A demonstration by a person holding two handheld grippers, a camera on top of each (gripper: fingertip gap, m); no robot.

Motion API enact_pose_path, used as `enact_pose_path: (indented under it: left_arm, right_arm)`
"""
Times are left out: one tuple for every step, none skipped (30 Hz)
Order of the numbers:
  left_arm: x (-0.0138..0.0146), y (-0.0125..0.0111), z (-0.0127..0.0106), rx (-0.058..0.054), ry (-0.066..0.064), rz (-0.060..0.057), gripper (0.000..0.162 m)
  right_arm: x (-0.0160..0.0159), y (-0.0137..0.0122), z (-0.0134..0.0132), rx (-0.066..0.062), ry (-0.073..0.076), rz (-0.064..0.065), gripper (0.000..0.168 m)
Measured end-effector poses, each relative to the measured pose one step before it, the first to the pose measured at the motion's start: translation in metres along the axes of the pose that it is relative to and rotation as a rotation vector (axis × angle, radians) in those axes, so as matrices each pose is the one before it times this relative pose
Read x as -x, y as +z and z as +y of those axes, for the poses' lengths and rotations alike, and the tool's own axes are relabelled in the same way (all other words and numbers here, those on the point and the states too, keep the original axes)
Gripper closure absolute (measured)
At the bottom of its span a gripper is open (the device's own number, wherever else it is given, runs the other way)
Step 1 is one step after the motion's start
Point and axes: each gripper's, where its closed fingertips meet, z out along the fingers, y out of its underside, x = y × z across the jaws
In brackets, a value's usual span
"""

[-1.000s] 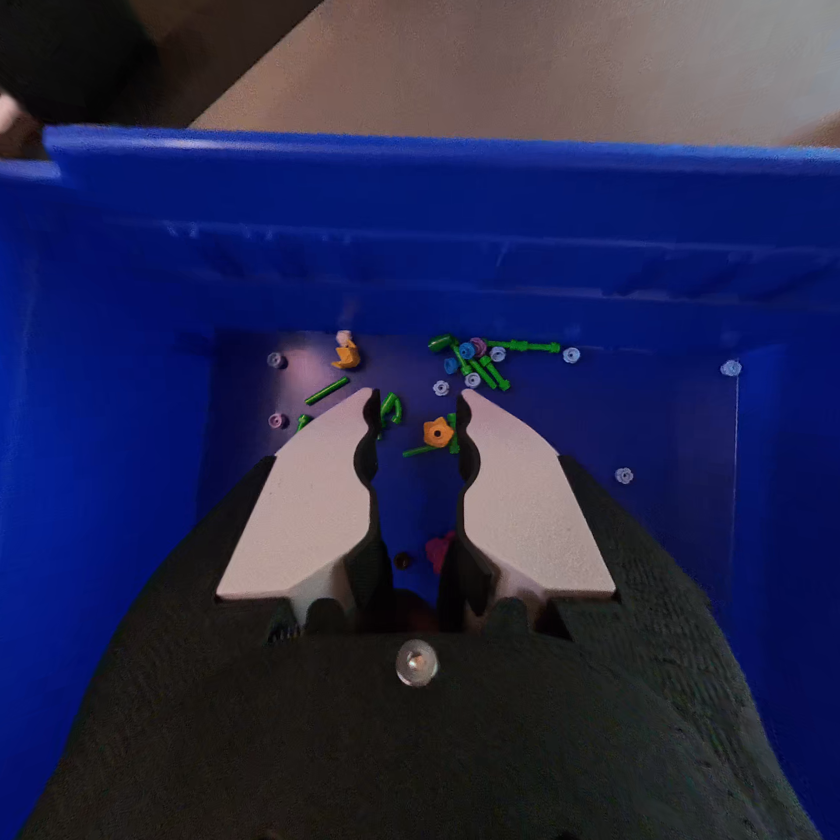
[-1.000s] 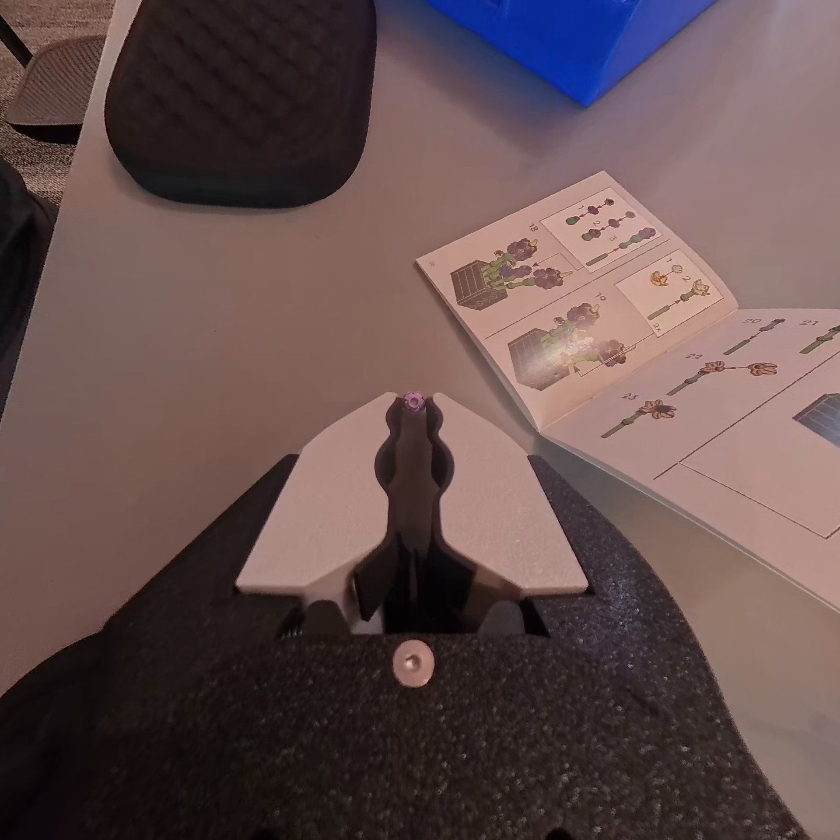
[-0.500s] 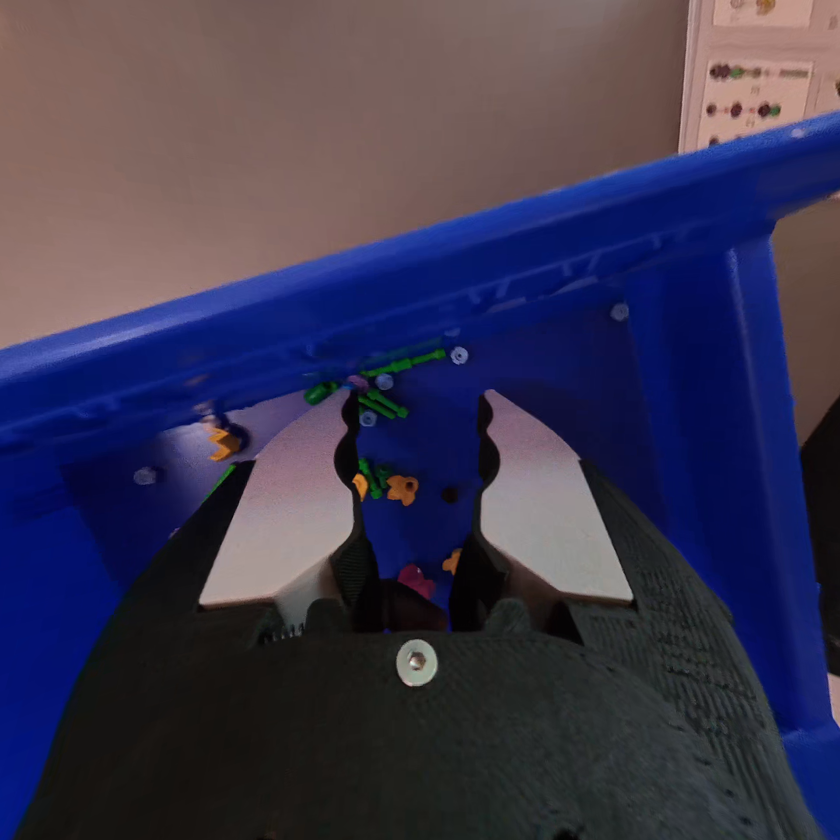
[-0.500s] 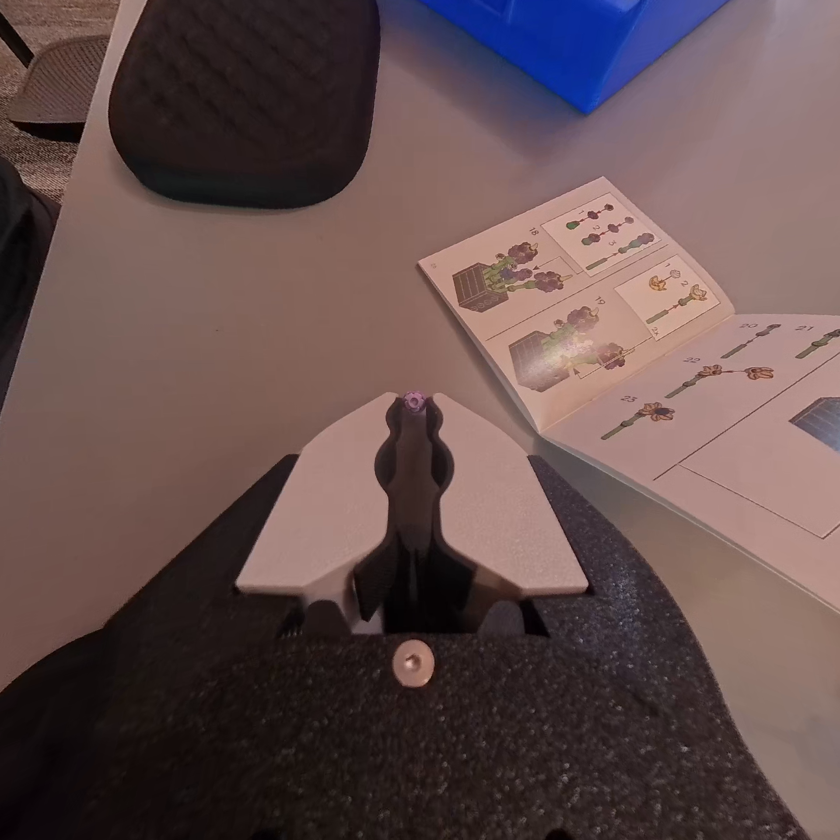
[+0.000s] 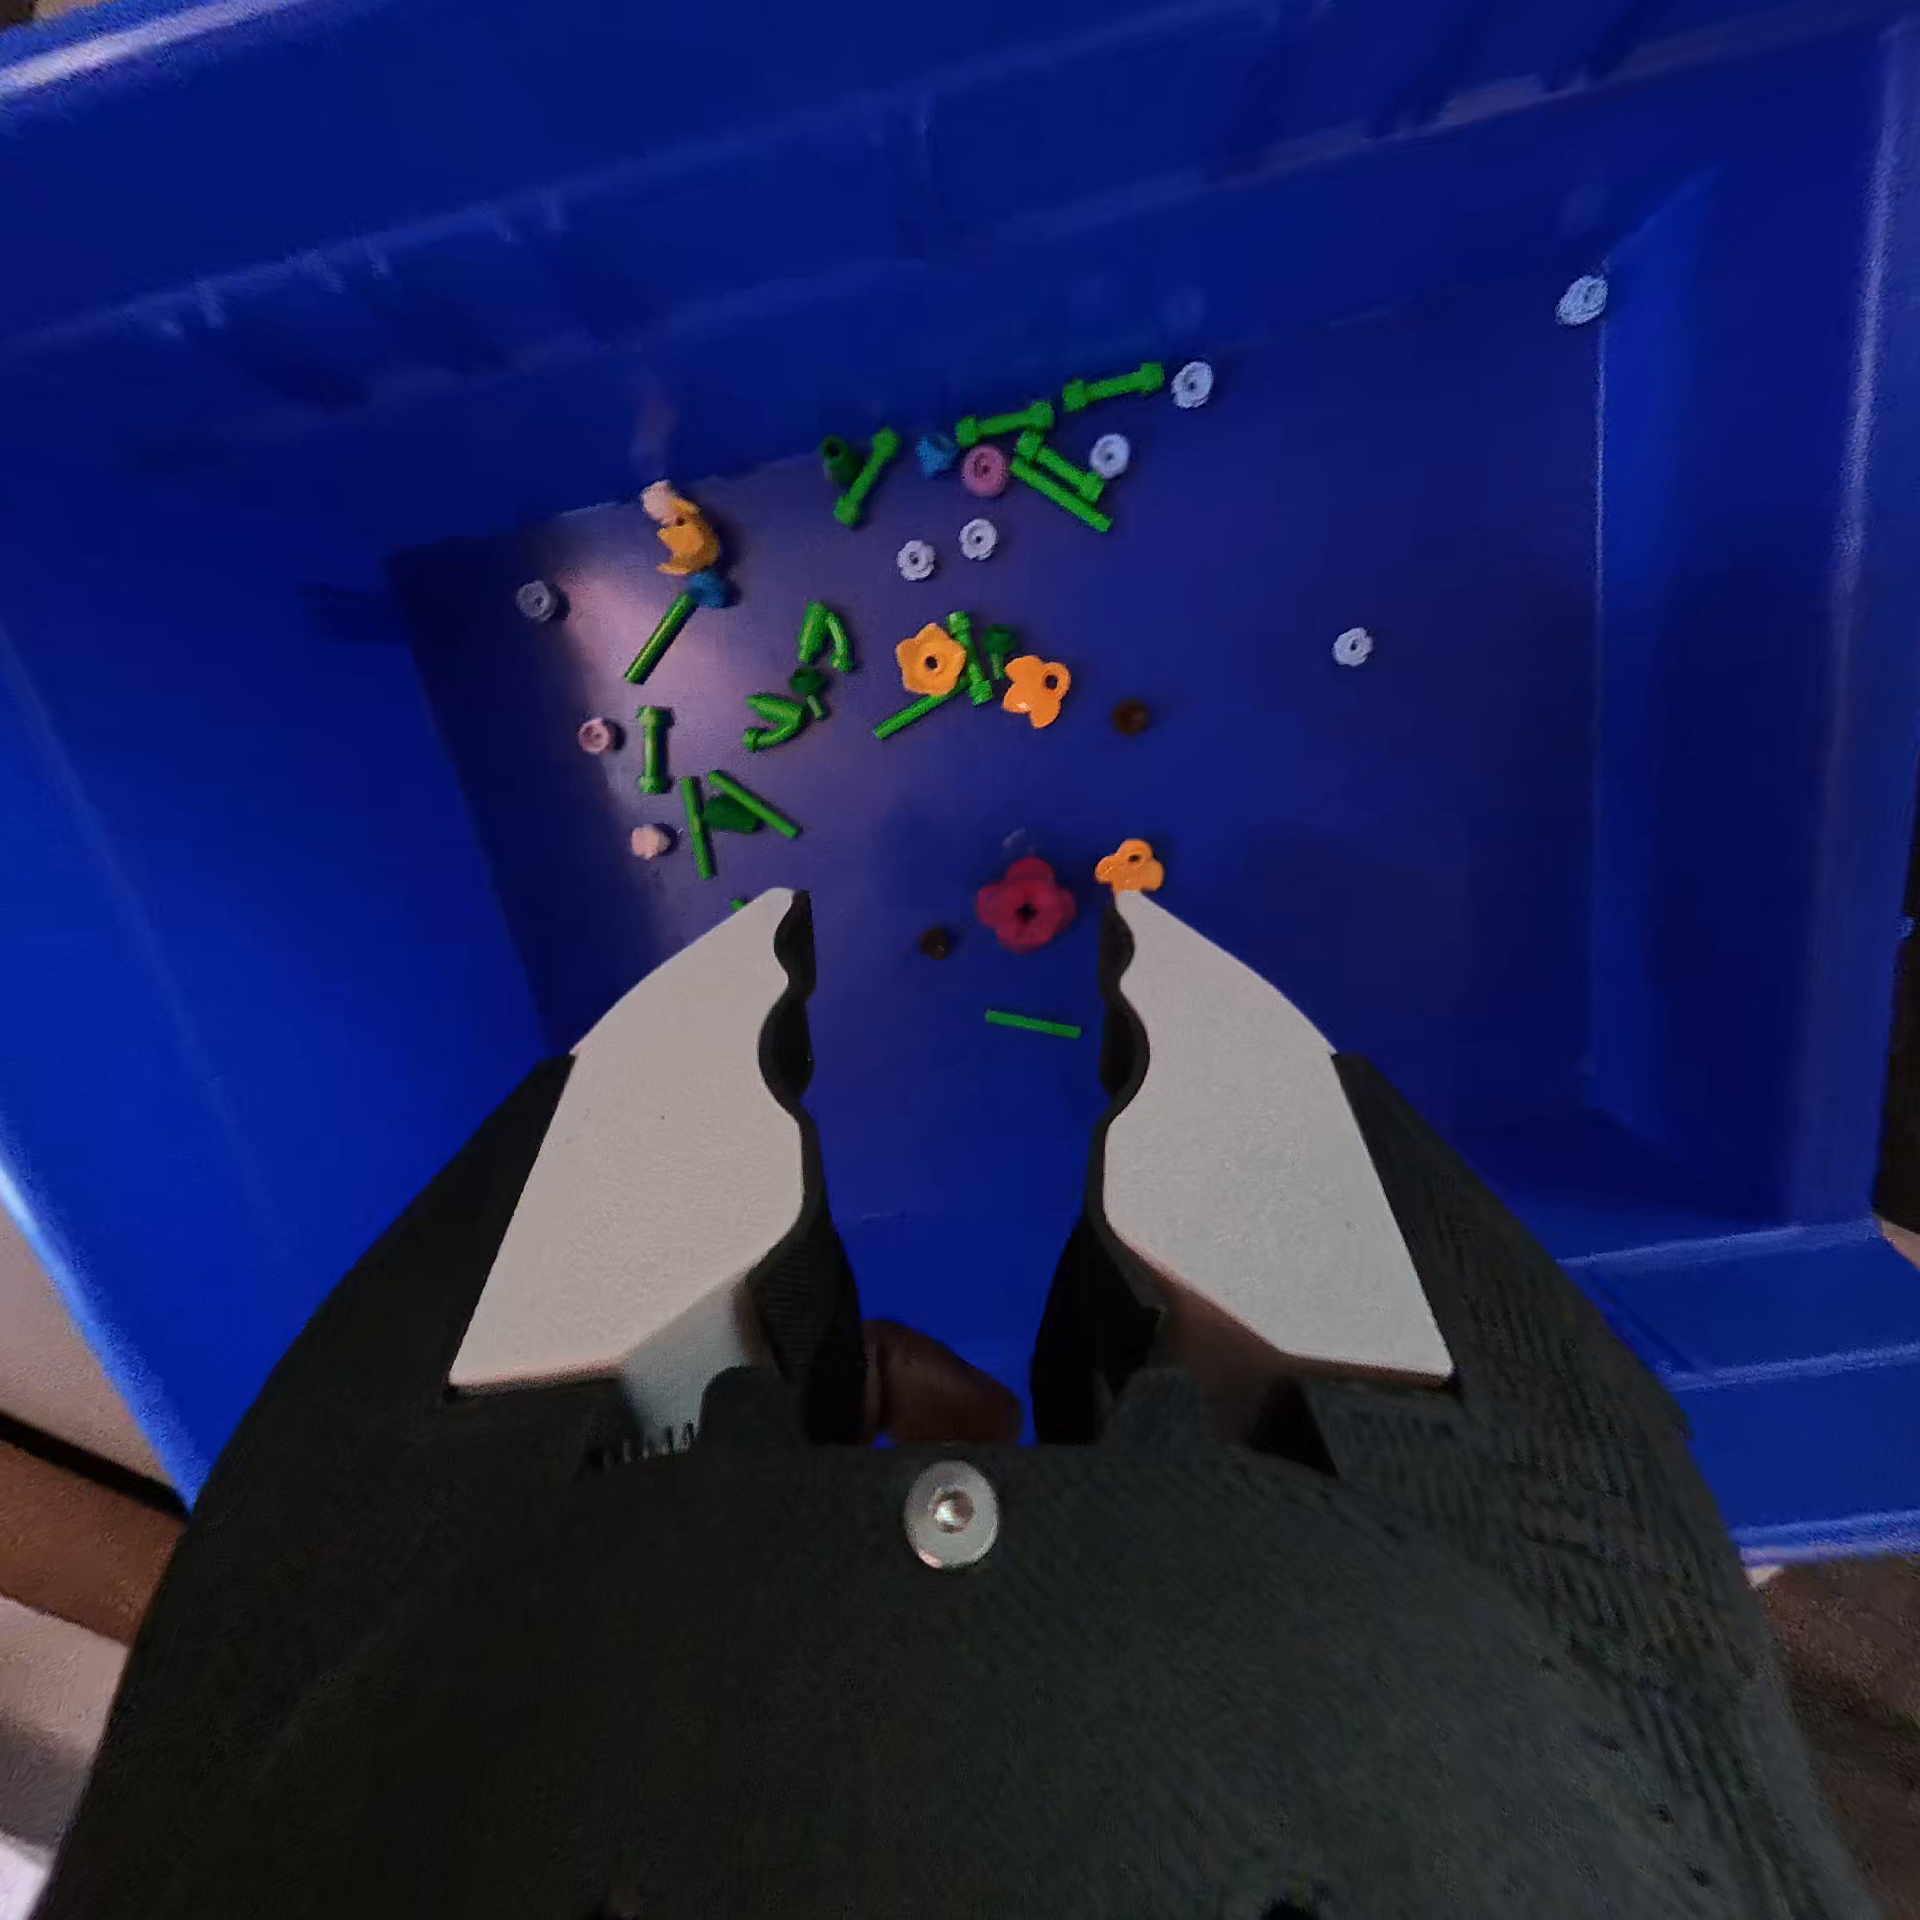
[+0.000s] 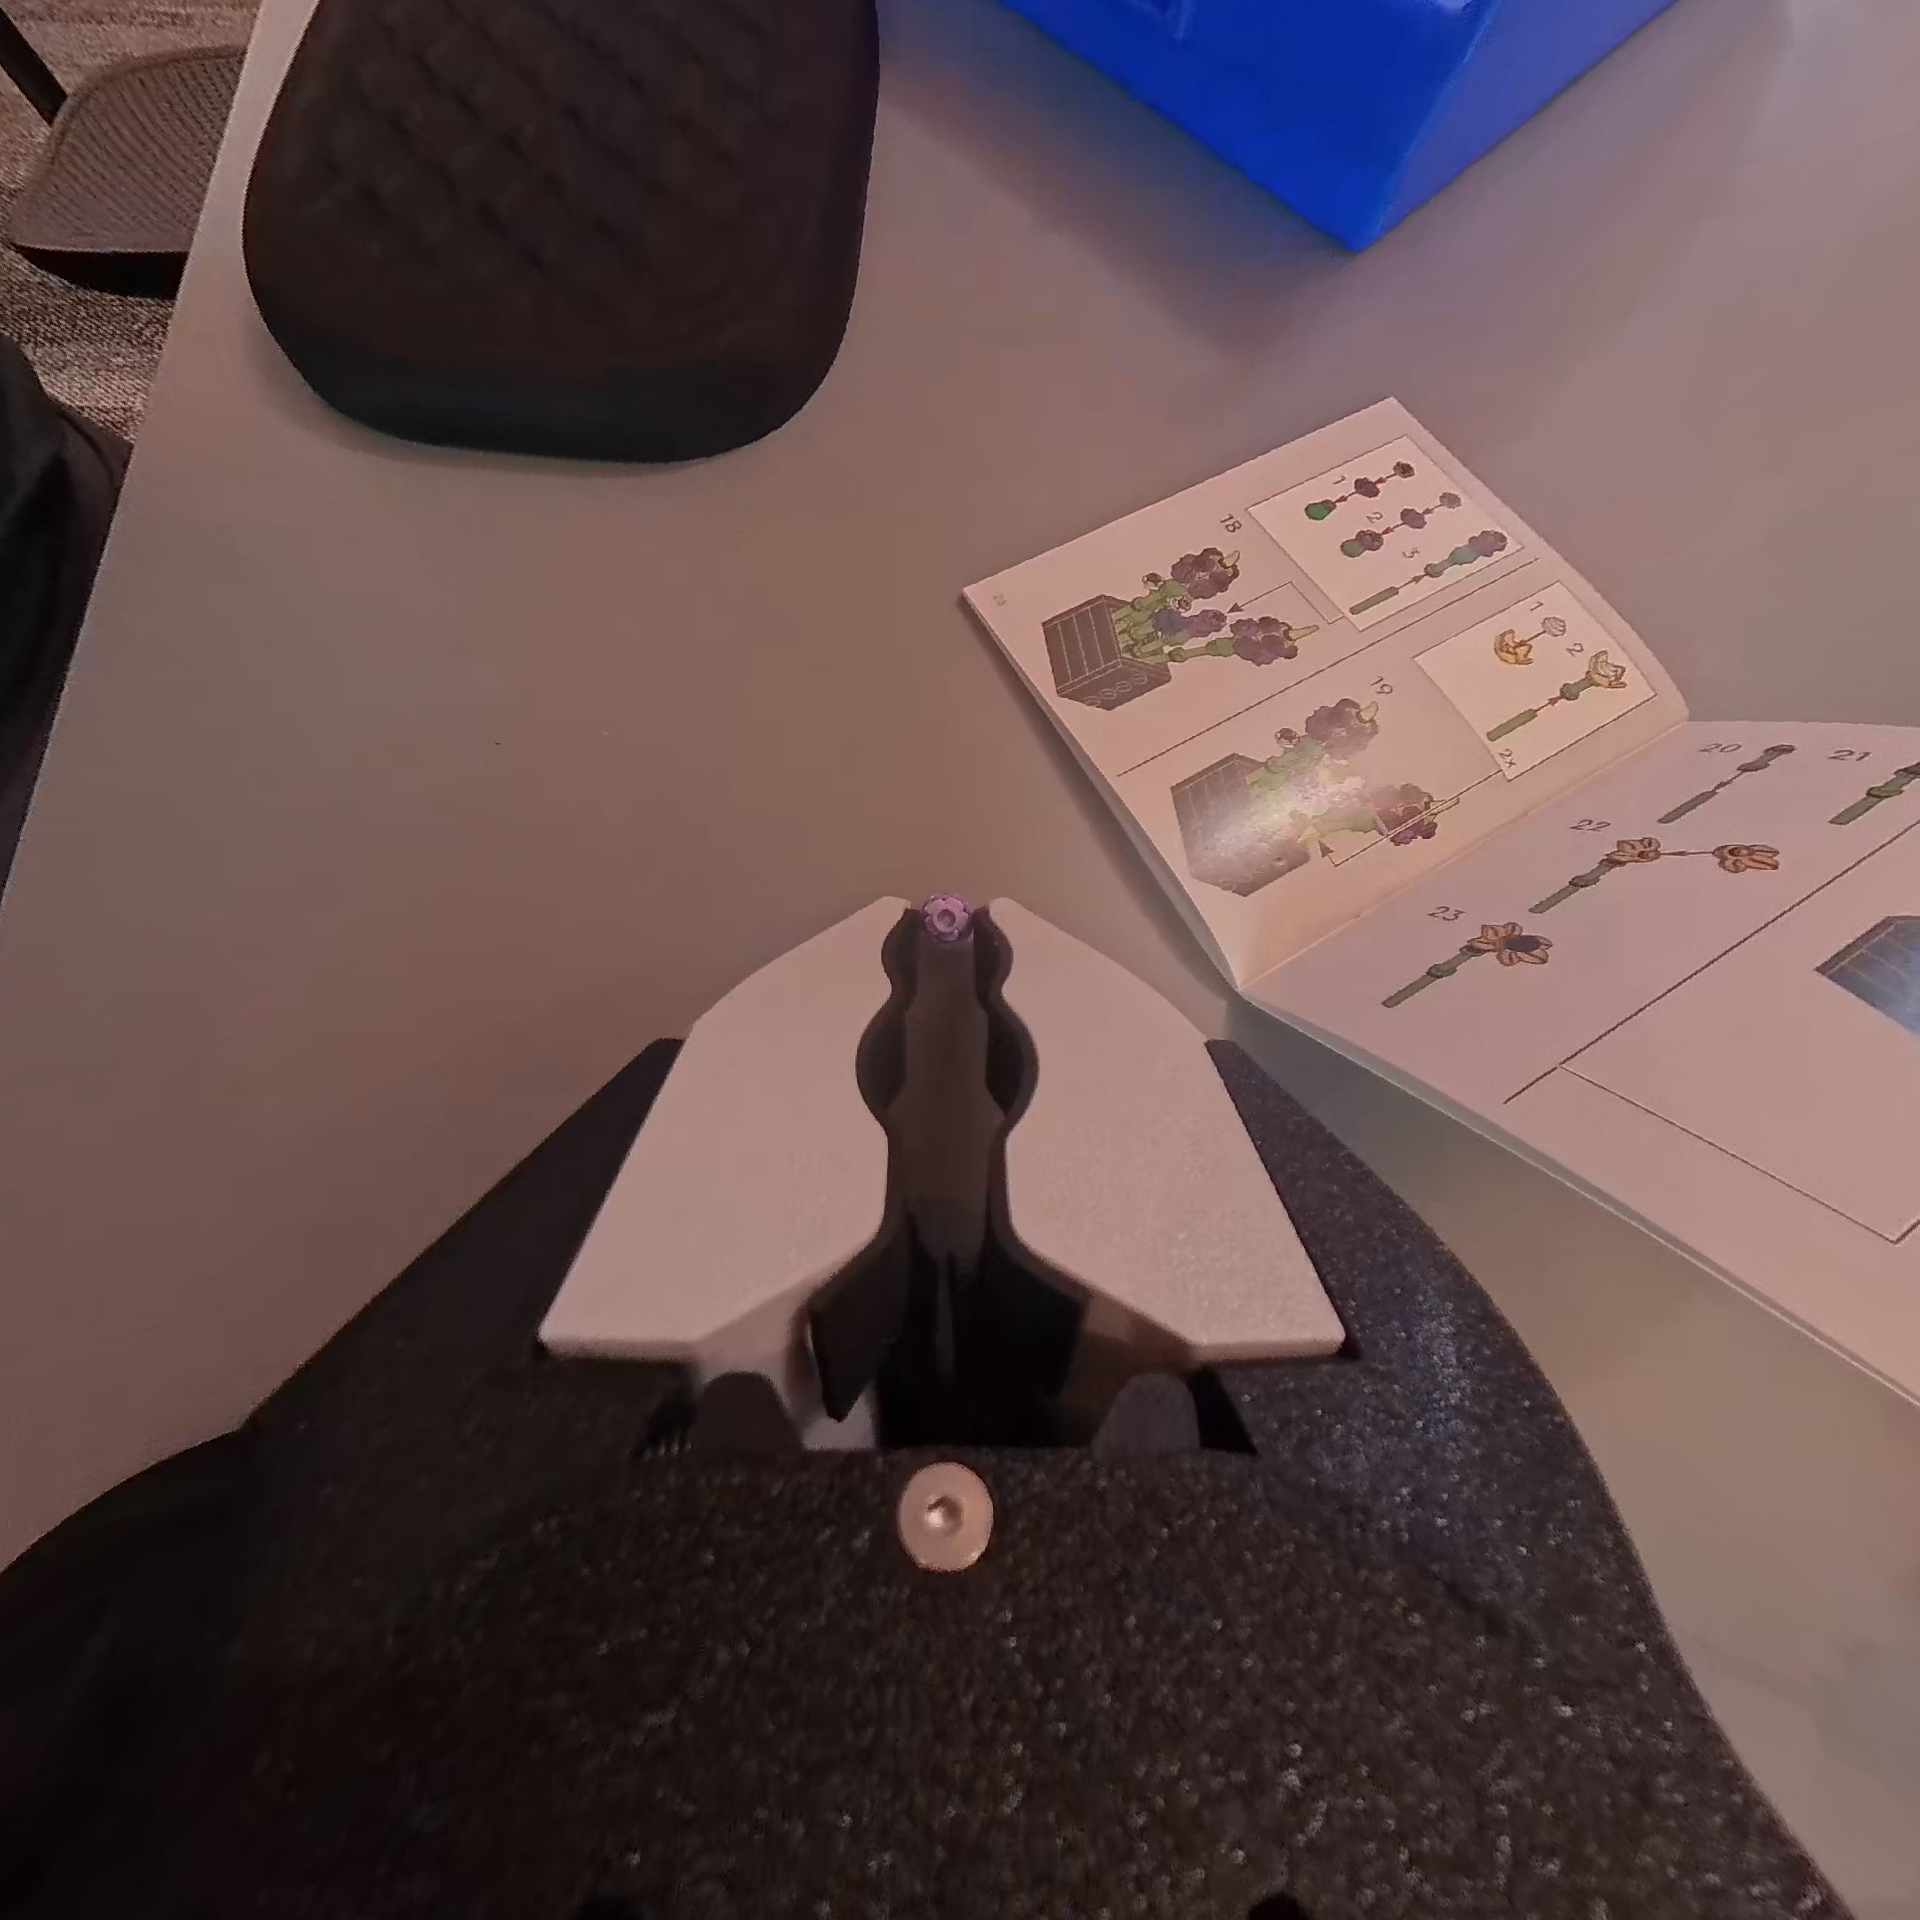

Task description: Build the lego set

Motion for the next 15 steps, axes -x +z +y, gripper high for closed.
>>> enact_pose_path:
  left_arm:
    - [0.00416, -0.00143, 0.00299, 0.0047, -0.0057, -0.0069, 0.110]
    - [0.00377, 0.00001, 0.00243, 0.0066, 0.0002, -0.0086, 0.112]
    - [0.00297, 0.00107, 0.00035, -0.0012, 0.0024, -0.0084, 0.115]
    - [0.00260, 0.00202, -0.00296, -0.0174, 0.0002, -0.0105, 0.121]
    - [0.00205, 0.00292, -0.00679, -0.0367, -0.0075, -0.0104, 0.127]
    - [0.00050, 0.00384, -0.00942, -0.0477, -0.0162, -0.0020, 0.132]
    - [-0.00070, 0.00447, -0.01031, -0.0484, -0.0226, 0.0045, 0.134]
    - [-0.00057, 0.00520, -0.00977, -0.0435, -0.0261, 0.0037, 0.136]
    - [-0.00048, 0.00557, -0.00830, -0.0331, -0.0232, 0.0044, 0.138]
    - [-0.00040, 0.00569, -0.00645, -0.0209, -0.0177, 0.0065, 0.139]
    - [0.00082, 0.00548, -0.00475, -0.0108, -0.0159, 0.0016, 0.139]
    - [0.00222, 0.00501, -0.00320, -0.0030, -0.0168, -0.0047, 0.139]
    - [0.00204, 0.00451, -0.00210, 0.0035, -0.0166, -0.0019, 0.139]
    - [0.00098, 0.00400, -0.00112, 0.0082, -0.0136, 0.0057, 0.139]
    - [-0.00007, 0.00346, -0.00072, 0.0094, -0.0108, 0.0112, 0.139]
  right_arm:
    - [-0.00026, -0.00020, -0.00023, -0.0021, 0.0020, 0.0008, 0.158]
    - [-0.00022, -0.00013, -0.00009, -0.0012, 0.0023, 0.0003, 0.158]
    - [-0.00014, 0.00002, 0.00001, 0.0000, 0.0022, -0.0005, 0.158]
    - [-0.00027, 0.00008, 0.00016, 0.0009, 0.0018, 0.0000, 0.158]
    - [-0.00007, 0.00015, 0.00026, 0.0016, 0.0009, 0.0003, 0.158]
    - [-0.00034, 0.00022, 0.00054, 0.0028, 0.0005, 0.0011, 0.158]
    - [-0.00018, 0.00016, 0.00046, 0.0027, 0.0011, 0.0002, 0.158]
    - [-0.00019, 0.00017, 0.00025, 0.0017, 0.0012, 0.0003, 0.158]
    - [-0.00009, 0.00007, 0.00011, 0.0004, 0.0010, 0.0003, 0.158]
    - [-0.00009, -0.00012, -0.00008, -0.0007, 0.0004, 0.0006, 0.158]
    - [-0.00019, -0.00013, -0.00013, -0.0015, -0.0004, 0.0013, 0.158]
    - [-0.00001, -0.00011, -0.00016, -0.0016, -0.0010, 0.0013, 0.158]
    - [-0.00009, -0.00013, -0.00009, -0.0009, -0.0008, 0.0010, 0.158]
    - [0.00009, -0.00012, -0.00009, -0.0006, -0.0004, 0.0005, 0.158]
    - [0.00002, -0.00002, -0.00003, -0.0006, -0.0005, 0.0000, 0.158]
